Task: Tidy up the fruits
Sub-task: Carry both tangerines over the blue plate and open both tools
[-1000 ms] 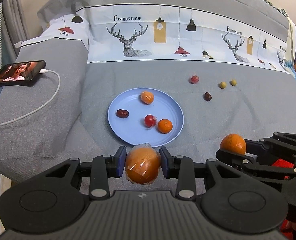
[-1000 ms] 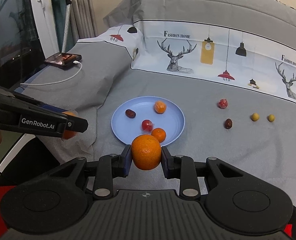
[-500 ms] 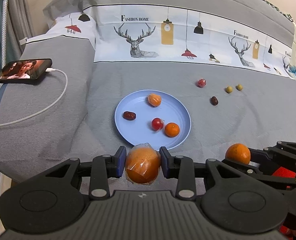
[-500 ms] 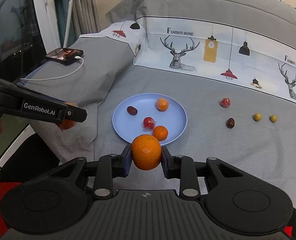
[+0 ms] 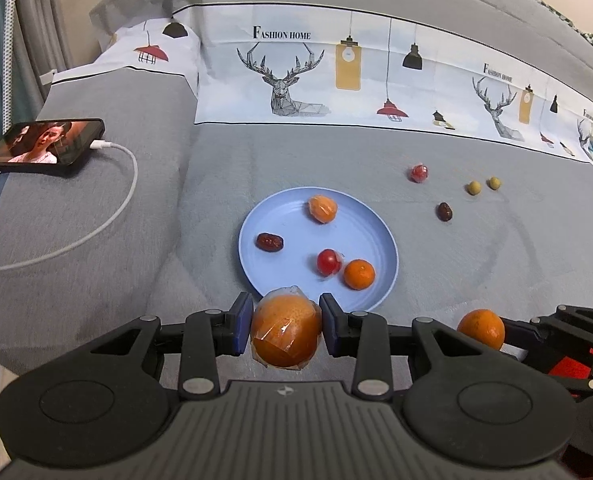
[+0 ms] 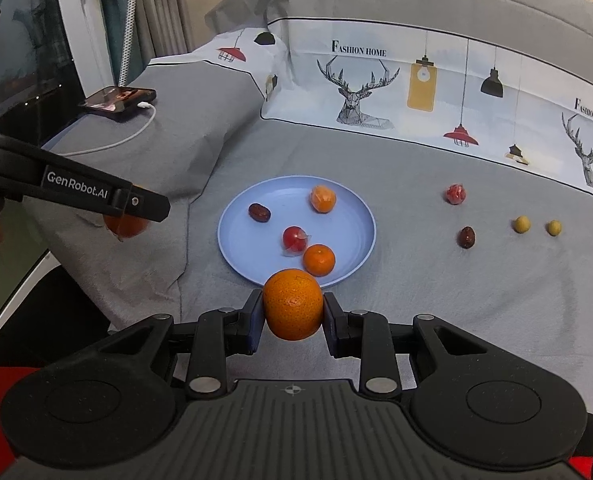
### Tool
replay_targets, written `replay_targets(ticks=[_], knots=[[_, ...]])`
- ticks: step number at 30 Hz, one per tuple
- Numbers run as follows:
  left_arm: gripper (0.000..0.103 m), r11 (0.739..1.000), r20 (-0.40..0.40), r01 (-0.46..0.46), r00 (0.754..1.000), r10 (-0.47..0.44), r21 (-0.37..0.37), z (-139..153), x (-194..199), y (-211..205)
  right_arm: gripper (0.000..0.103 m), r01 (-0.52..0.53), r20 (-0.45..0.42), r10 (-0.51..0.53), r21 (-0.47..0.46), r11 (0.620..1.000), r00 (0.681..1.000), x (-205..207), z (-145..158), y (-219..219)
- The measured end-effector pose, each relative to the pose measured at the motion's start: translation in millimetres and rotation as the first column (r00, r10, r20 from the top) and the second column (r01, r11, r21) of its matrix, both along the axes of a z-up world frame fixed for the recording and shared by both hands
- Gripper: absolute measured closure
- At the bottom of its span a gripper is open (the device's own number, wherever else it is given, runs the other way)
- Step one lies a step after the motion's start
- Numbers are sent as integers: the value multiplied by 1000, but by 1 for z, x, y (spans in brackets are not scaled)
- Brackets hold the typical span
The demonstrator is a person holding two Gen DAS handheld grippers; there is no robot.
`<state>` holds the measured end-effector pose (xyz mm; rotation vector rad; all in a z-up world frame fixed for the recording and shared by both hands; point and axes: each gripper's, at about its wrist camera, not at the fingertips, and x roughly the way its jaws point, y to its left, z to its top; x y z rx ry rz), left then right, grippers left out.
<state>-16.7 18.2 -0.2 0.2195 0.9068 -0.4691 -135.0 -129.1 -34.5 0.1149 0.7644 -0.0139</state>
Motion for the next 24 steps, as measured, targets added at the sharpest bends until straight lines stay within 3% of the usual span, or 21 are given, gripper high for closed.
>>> replay_targets(ticks=[24], knots=[[63,997,-86,33,996,-27,70,-60,98,-64,71,69,-38,-67,38,997,997,104,-43,-39]])
